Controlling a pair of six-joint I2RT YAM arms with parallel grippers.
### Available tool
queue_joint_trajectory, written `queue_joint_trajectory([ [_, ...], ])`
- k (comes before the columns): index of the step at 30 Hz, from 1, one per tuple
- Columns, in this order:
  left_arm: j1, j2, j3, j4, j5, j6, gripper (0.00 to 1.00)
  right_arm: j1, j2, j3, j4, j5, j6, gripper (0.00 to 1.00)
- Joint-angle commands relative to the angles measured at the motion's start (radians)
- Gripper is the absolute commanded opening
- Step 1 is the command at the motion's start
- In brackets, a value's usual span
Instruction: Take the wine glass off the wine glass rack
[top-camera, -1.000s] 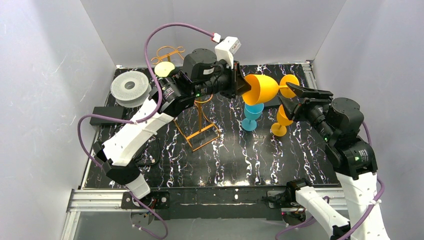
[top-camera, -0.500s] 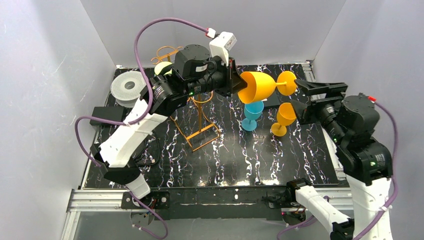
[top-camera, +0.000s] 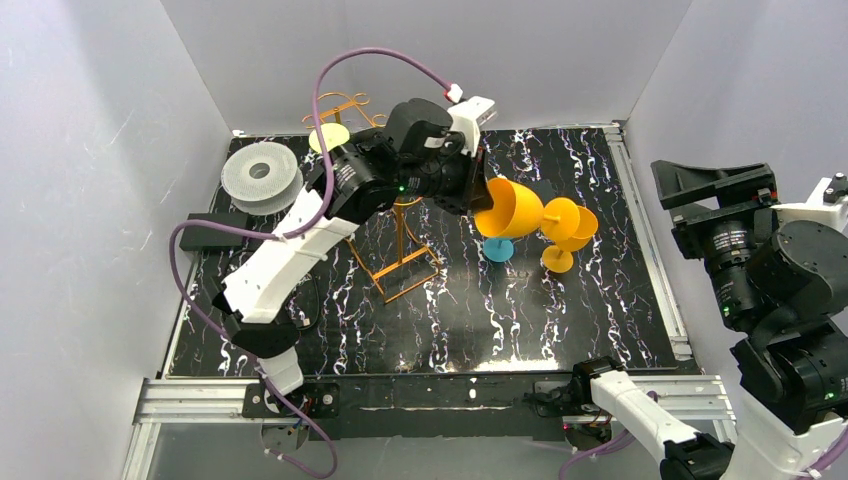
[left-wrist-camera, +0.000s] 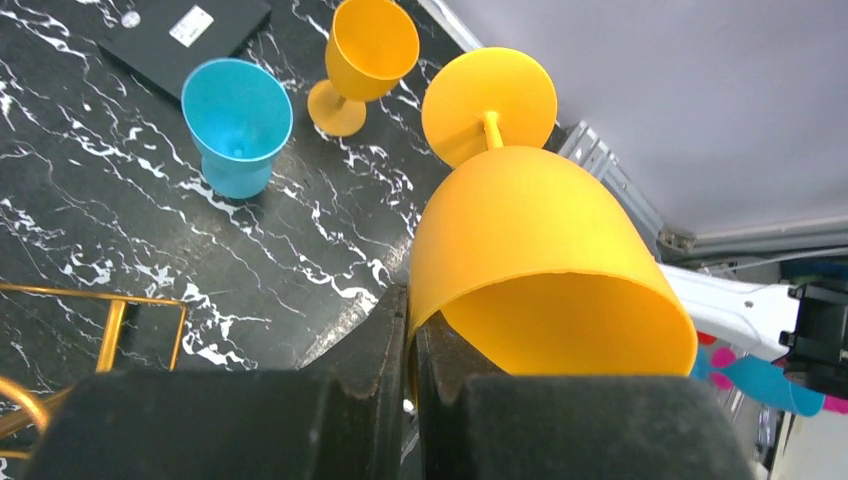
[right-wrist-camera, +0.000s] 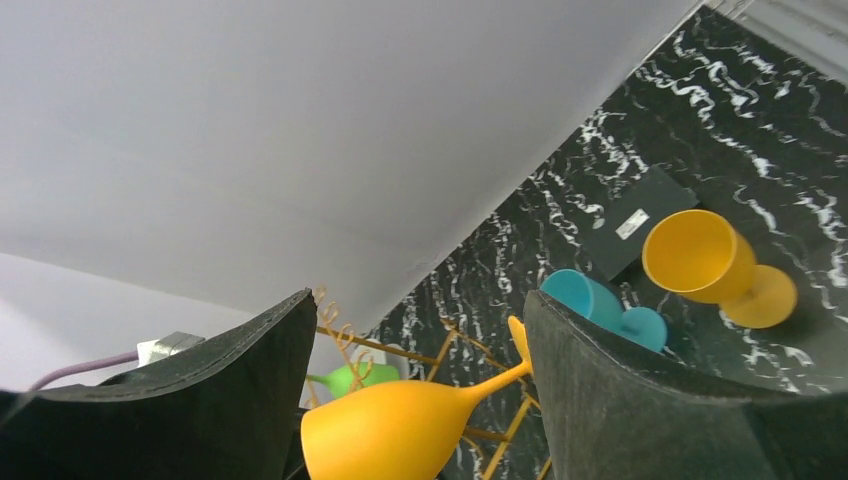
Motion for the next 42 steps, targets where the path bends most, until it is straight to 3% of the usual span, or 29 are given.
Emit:
queue_joint_trajectory([
  [1, -0.023, 0.021, 0.060, -0.105, 0.067, 0.036, 0.00, -0.002, -0.007, -0.006, -0.012, 0.063, -0.109, 0.83],
  [9, -0.058, 0.107, 0.126, -0.253, 0.068, 0.072, 0.00, -0.003, -0.003, -0.011, -0.020, 0.040, -0.163, 0.82],
  [20, -0.111, 0.166, 0.022, -0.380, -0.055, 0.196, 0.00, -0.003, -0.031, -0.048, 0.020, 0.034, -0.209, 0.82],
  [42, -0.118, 0.323, -0.113, -0.426, -0.192, 0.242, 0.00, -0.002, -0.072, -0.108, 0.035, 0.001, -0.270, 0.82],
])
